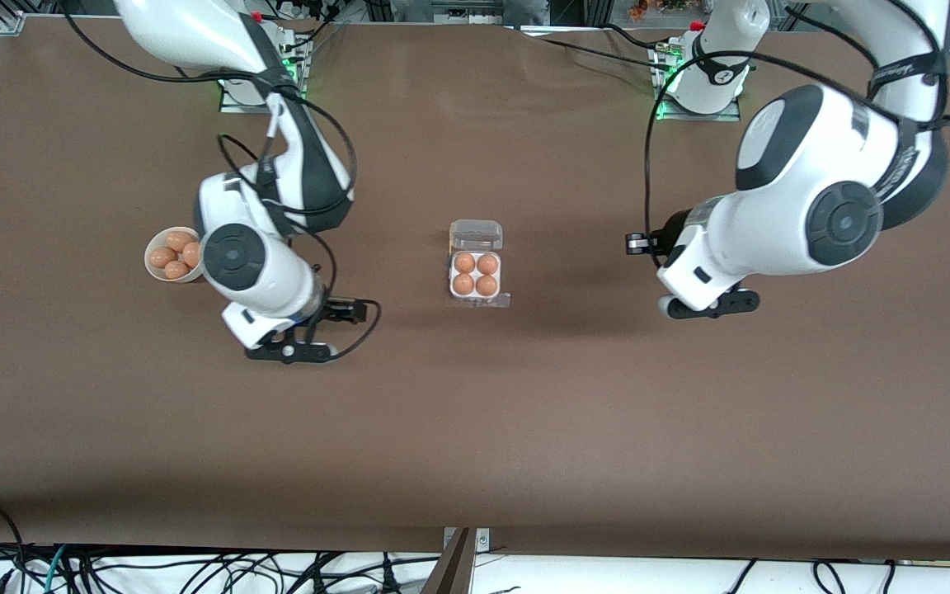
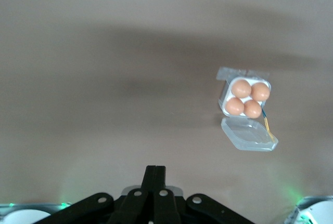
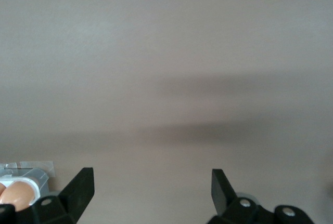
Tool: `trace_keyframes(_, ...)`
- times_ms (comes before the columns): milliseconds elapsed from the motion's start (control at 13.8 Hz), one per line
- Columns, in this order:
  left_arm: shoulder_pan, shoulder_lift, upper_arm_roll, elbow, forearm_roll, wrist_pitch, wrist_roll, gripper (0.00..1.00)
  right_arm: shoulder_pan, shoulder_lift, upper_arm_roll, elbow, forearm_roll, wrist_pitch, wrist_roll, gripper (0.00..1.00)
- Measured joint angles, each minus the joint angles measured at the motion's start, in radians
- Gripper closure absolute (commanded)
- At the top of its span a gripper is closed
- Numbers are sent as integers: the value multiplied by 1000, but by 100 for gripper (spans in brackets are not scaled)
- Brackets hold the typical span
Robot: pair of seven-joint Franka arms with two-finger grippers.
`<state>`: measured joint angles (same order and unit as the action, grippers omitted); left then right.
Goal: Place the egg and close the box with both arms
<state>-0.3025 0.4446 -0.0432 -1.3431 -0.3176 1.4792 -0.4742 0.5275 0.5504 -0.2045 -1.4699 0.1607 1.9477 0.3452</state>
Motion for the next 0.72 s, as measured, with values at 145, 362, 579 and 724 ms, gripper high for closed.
trace_keyframes(145,-42,37,0,0,-33,0,-63,100,-117,-93,73,-32,-10,-18,-40,0)
trace_keyframes(362,-117,83,-2,0,-61,1,-172,100,-240,-295,112,-141,-52,-39,-112,0)
trace_keyframes(579,-196,115,-3,0,-70,2,-220,100,-307,-457,120,-224,-70,-102,-154,0)
trace_keyframes(724,-242,135,-3,0,-76,3,-226,100,-340,-523,123,-242,-73,-136,-159,0)
